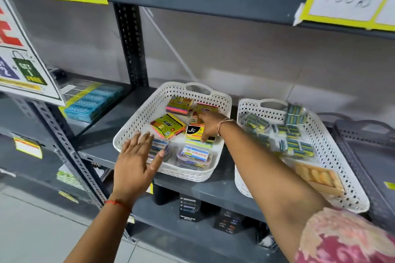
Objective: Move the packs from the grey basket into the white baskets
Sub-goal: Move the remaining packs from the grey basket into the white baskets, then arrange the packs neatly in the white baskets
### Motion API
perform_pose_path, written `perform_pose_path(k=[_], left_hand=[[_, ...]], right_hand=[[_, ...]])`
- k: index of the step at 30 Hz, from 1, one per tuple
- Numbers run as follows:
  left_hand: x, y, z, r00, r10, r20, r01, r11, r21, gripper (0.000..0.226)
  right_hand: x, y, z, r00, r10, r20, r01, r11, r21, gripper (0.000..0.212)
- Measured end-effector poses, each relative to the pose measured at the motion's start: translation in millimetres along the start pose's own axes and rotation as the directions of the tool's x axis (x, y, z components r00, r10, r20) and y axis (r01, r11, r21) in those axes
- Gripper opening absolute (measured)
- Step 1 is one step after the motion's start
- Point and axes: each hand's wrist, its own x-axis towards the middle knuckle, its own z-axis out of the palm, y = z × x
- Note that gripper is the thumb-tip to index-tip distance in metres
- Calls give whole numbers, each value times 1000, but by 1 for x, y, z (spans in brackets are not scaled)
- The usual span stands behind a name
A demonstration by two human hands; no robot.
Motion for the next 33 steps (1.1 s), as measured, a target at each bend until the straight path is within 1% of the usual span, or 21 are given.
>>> perform_pose_path(k=[4, 15, 18, 21, 25, 27, 29, 33], left_hand=[[0, 0, 1, 1000, 2, -13, -2, 1000, 2, 92], [-1, 2, 1, 1000, -2, -16, 2, 1000, -7, 89], [-1, 4, 0, 1000, -17, -10, 17, 1000, -15, 92], [-1, 4, 0, 1000, -24, -9, 24, 1000, -17, 92], [-1, 3, -2, 1000, -24, 18, 24, 1000, -8, 96], [0, 4, -3, 999, -21, 35, 21, 1000, 1, 96], [0, 4, -5, 998, -23, 52, 23, 1000, -4, 90], [1, 8, -9, 996, -29, 80, 33, 998, -50, 87]], right_hand=[[7, -1, 10, 996, 32, 78, -31, 999, -9, 80], [6, -4, 10, 994, 40, 102, -35, 998, -48, 86], [5, -3, 13, 996, 31, 89, -24, 996, -82, 82], [2, -2, 16, 1000, 4, 12, -3, 995, -103, 80], [-14, 2, 13, 986, -44, -158, 46, 999, 9, 78], [-26, 6, 12, 969, -51, -240, 75, 993, 90, 76], [-41, 13, 12, 947, -43, -319, 96, 983, 153, 75], [-76, 35, 14, 892, 19, -451, 85, 974, 209, 72]])
